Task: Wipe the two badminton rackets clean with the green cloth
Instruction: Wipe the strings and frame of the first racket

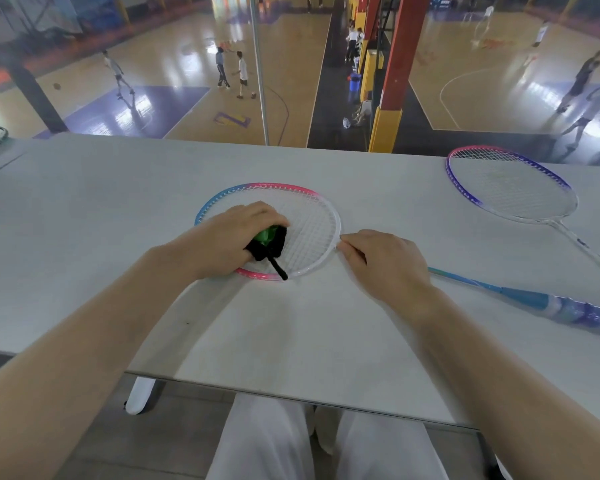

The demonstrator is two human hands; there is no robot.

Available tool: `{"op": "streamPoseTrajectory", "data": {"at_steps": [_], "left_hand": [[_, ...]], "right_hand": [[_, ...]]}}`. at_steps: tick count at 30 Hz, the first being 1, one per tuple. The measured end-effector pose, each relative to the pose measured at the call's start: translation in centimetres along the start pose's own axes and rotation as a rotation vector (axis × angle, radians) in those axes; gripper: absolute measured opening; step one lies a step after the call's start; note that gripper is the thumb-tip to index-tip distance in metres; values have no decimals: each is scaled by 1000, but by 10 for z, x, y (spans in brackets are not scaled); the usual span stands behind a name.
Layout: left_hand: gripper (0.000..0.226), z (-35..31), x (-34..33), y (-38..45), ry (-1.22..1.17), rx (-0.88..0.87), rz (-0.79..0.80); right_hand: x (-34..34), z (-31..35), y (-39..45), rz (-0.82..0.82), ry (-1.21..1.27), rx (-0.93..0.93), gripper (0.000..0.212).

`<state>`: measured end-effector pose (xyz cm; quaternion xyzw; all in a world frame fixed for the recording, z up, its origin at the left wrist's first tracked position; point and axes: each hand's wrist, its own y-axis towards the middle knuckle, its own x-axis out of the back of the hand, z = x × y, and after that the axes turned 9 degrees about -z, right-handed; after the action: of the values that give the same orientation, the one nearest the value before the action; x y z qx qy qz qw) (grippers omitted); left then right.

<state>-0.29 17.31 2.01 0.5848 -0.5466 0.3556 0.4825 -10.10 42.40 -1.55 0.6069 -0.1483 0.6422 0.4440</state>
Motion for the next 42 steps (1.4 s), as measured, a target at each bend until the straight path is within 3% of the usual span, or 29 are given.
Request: {"op": "streamPoseTrajectory", "data": {"at_steps": [5,10,14,17,34,42], "left_hand": [[46,0,0,19,102,-43,-7],[30,6,-13,58,133,-6,-150],[29,5,-18,99,199,35,-198],[34,11,-17,113,106,82,-154],[43,-23,14,-44,-50,196,-23],[41,5,5,-17,56,261,-171]], "right_hand": [[-1,0,0,-13,-3,10,35],[0,0,0,-9,-1,27,35],[-1,-1,1,4,-3,31,35],[-1,-1,2,-1,9,15,37],[1,1,1,14,15,-10,34],[1,0,1,13,13,10,35]]}}
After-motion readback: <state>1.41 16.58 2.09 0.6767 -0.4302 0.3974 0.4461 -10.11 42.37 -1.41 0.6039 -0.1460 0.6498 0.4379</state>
